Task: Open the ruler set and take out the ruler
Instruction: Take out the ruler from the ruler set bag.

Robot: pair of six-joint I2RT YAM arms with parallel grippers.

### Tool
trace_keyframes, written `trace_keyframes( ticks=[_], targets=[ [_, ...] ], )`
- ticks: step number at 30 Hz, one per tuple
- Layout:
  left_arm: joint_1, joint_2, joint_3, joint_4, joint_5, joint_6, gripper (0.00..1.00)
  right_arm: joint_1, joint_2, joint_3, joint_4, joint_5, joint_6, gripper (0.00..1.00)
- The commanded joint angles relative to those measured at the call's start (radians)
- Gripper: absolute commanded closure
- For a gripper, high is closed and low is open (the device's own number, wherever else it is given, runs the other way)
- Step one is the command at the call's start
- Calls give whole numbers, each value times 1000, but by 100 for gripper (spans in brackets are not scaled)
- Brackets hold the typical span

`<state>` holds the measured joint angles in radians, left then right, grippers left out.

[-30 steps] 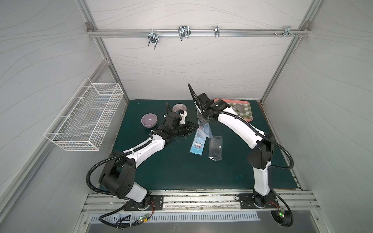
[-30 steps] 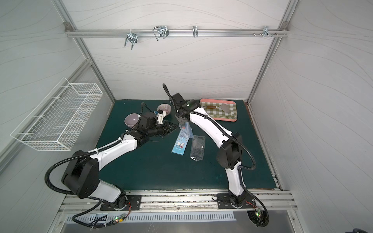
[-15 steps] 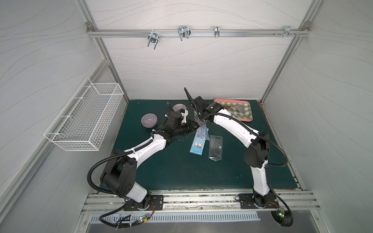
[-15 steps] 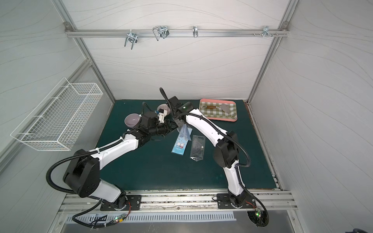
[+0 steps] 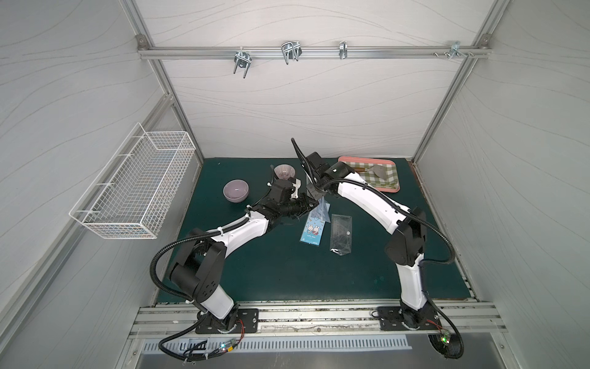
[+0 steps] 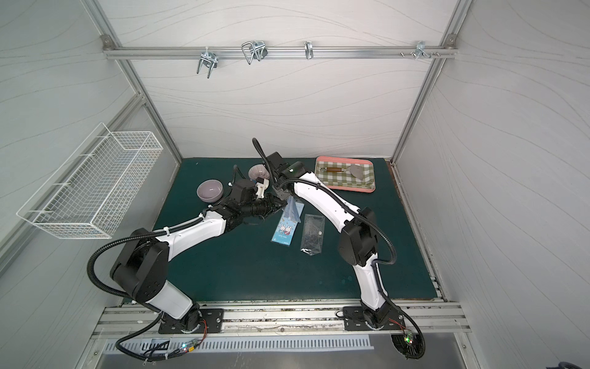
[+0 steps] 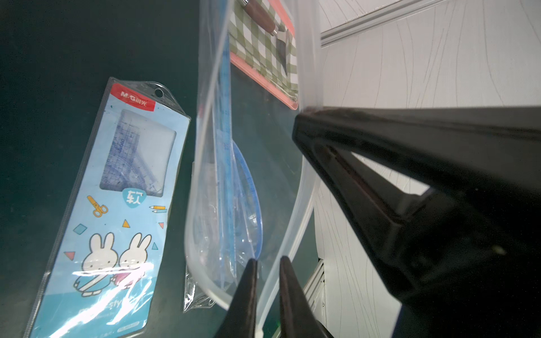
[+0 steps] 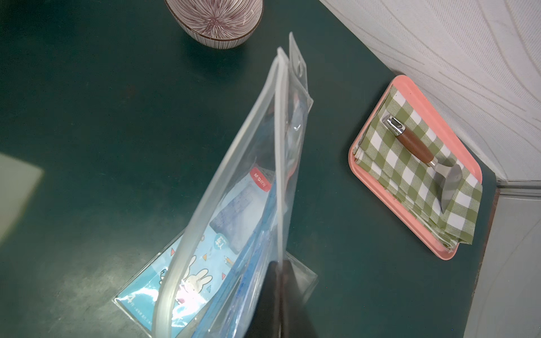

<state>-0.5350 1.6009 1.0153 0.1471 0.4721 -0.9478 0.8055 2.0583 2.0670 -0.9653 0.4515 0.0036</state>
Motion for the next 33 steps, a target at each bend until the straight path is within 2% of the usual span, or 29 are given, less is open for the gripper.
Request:
trace_keyframes(
  ticks=[1, 9, 23, 29, 33],
  targets=[
    [-10, 14, 47, 1, 15, 4, 83, 9, -10, 16, 8, 0, 7, 100],
    [-29, 29, 68, -98, 14, 50, 82, 11, -7, 22, 10, 7, -1, 100],
    [-45, 50, 69, -81, 0, 48, 78, 28, 8, 35, 12, 13, -9, 100],
    [-45, 40, 52, -36, -13, 25, 66, 42, 19, 23, 12, 17, -5, 100],
    [-46, 27, 45, -30, -26, 29, 65, 45, 14, 7, 22, 12, -2, 100]
  ],
)
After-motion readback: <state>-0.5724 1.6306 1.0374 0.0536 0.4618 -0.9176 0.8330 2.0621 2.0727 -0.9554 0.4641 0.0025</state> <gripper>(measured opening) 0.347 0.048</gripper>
